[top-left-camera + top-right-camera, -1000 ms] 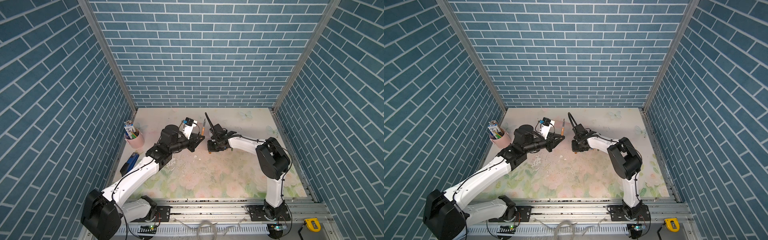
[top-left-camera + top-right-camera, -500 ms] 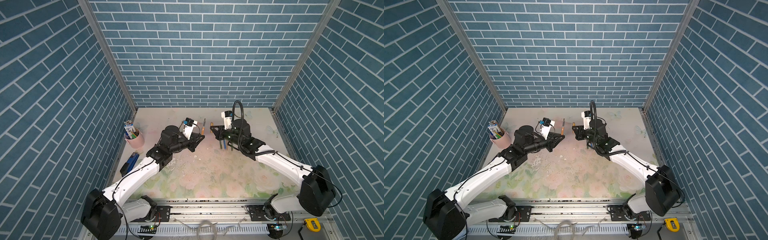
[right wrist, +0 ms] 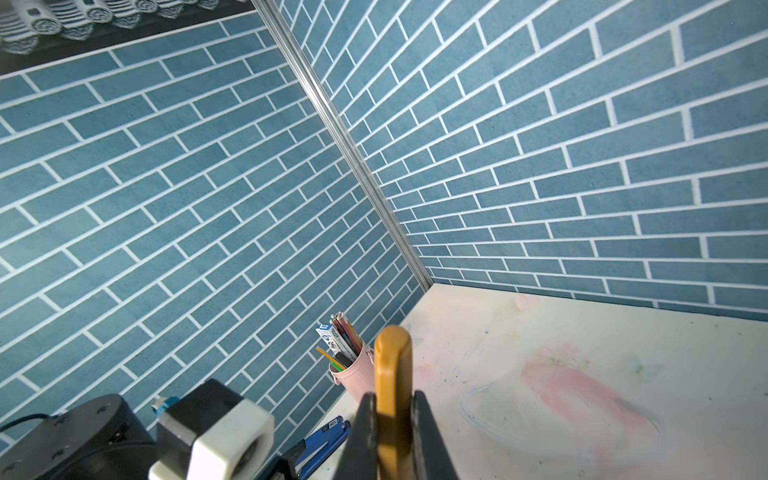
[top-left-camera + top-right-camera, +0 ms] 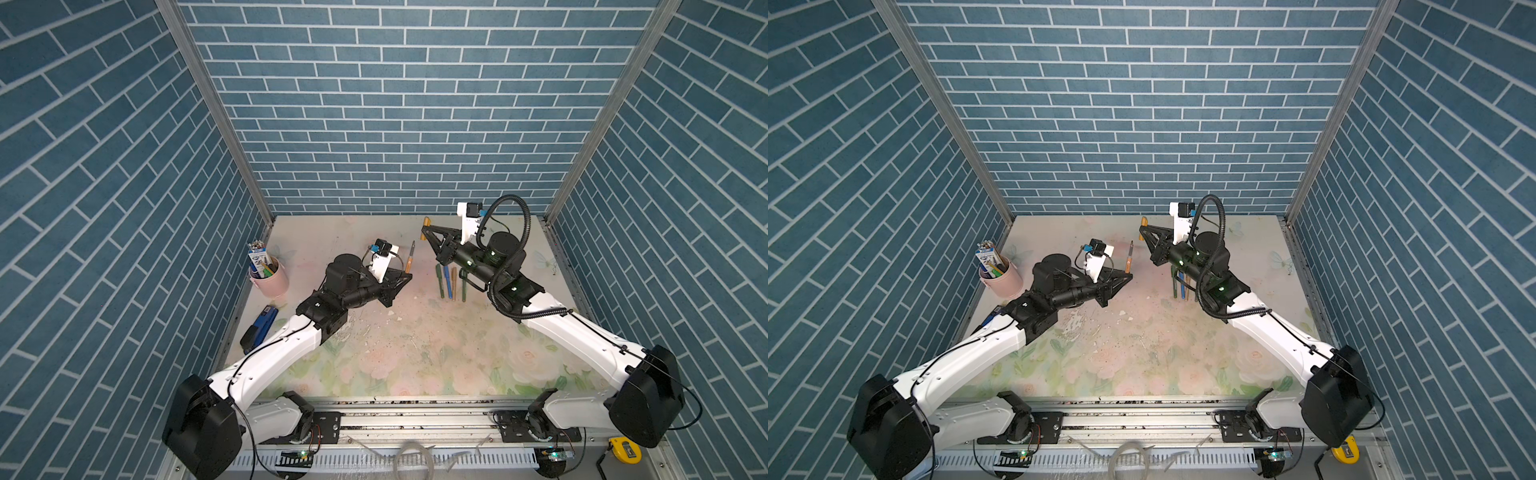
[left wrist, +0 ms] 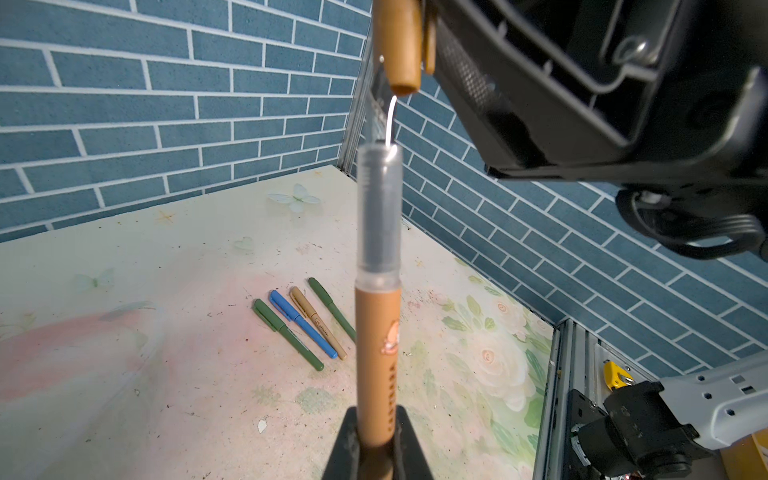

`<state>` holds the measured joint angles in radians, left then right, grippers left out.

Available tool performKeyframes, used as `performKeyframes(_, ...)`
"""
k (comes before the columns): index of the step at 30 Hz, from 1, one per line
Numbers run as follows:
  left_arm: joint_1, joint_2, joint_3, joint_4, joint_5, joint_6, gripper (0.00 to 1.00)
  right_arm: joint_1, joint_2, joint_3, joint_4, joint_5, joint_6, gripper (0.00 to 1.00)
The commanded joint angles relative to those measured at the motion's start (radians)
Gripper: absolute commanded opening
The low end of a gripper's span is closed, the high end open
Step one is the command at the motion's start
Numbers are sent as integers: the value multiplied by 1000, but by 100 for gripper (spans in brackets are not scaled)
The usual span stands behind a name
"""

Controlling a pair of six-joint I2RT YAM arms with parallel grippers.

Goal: Insert pens into pen caps
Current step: Put on the pen cap to the pen.

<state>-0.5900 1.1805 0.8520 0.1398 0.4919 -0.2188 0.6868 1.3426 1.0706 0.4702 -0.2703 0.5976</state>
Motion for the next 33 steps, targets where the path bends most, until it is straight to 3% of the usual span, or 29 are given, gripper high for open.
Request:
performKeyframes(1,-7,7,1,13,8,17,0,-1,22,38,88,-55,48,2)
performKeyframes(23,-7,14,6,7,-9,13,0,3,50,-41,116,-118,128,0)
performKeyframes(33,-5,6,-22,96,-48,-44,0,17,91,-76,212,-147,196,1)
